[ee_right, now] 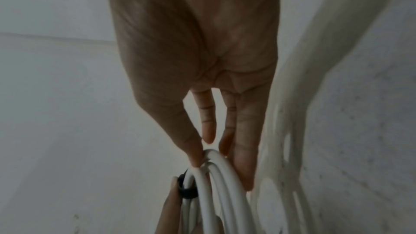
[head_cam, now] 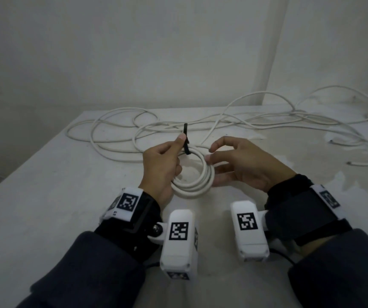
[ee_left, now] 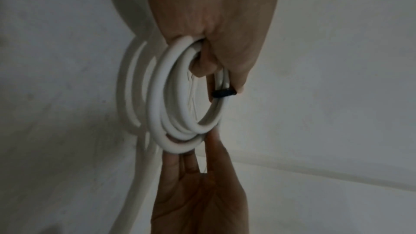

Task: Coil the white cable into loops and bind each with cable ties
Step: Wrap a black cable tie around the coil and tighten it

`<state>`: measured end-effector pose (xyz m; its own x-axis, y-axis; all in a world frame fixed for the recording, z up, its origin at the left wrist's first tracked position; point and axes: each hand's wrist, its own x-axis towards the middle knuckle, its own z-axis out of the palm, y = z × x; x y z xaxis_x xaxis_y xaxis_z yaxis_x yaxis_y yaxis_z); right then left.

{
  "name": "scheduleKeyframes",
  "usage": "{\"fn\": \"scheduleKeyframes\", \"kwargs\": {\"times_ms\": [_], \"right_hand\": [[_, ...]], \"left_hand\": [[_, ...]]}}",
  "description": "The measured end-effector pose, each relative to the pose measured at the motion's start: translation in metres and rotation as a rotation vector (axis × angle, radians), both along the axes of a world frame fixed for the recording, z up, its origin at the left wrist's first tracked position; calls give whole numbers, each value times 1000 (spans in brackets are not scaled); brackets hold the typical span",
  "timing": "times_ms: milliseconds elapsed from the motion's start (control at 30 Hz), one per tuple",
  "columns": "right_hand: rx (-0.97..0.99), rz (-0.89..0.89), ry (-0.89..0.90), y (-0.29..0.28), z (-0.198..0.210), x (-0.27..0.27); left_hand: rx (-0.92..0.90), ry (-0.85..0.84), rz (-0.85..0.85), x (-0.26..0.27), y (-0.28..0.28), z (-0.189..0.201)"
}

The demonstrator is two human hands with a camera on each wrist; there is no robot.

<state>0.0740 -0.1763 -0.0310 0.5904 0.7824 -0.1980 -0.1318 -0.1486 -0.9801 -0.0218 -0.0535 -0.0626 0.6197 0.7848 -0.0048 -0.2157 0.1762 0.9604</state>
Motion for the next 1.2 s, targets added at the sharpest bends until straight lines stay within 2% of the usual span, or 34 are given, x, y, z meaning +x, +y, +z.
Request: {"fn": "scheduleKeyframes", "kwargs": {"times_ms": [400,567,800,1067,1200], "right_hand": [[165,-124,-320,3,-6,2],[189,-160,-423,8,-9,-1],[156,-148,-422,7,-7,-1],[32,-149,-512,6,-7,4],[9,-205,-417,7,-5,4]], "left_hand": [[85,45,1,2,-3,-1],[-39,28,-73,1,-3,0],[-34,8,-110,1,-4,0],[-44,13,-171,1,-5,-2],[39,40,-253,0,-8,-1]]}}
